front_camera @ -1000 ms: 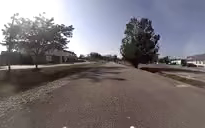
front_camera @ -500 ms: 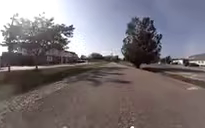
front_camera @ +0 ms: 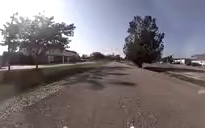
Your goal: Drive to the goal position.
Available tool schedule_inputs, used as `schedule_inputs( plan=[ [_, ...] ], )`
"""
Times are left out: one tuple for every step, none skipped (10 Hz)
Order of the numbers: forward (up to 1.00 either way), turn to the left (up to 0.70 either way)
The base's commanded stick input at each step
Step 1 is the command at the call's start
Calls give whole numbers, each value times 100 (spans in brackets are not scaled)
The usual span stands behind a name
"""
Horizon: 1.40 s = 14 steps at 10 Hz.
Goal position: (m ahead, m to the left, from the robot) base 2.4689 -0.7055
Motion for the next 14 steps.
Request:
schedule_inputs(
  plan=[
    [70,0],
    [70,-11],
    [70,-27],
    [70,-35],
    [70,-35],
    [70,-35],
    [70,-35],
    [70,-35],
    [70,-24],
    [70,-12],
    [70,0],
    [70,0],
    [70,0],
    [70,0]
  ],
)
